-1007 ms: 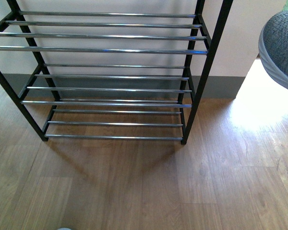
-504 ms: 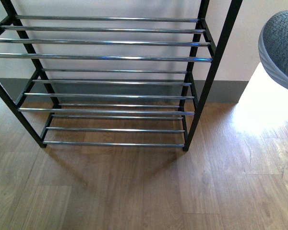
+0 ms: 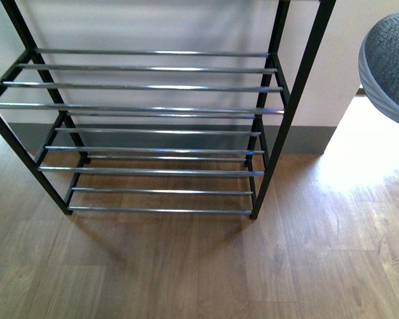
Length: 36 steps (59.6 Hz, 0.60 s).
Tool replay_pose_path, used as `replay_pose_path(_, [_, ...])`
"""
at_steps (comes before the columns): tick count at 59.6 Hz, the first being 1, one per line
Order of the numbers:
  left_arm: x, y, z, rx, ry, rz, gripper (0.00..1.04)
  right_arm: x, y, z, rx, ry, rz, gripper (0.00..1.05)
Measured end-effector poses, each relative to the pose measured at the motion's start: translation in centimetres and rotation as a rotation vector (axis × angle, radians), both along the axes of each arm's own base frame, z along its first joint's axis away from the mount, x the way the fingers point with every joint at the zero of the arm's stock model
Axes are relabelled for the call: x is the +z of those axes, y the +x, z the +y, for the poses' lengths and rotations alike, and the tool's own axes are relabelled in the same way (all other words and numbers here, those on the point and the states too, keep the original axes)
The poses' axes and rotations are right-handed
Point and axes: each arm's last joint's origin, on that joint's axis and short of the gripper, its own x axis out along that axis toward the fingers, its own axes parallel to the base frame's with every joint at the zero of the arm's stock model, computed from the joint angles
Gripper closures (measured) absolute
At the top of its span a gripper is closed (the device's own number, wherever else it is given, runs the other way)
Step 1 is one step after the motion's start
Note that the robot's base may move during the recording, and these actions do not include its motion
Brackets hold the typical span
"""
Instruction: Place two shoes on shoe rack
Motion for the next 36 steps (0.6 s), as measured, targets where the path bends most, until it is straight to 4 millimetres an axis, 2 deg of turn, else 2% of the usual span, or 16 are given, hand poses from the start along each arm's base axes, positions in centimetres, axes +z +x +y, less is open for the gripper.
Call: replay_pose_path(36, [-0.01, 0.0, 0.0, -0.001, 0.002, 0.0, 1.03, -0.01, -0.01, 0.0, 0.0, 0.0, 0.0, 1.03])
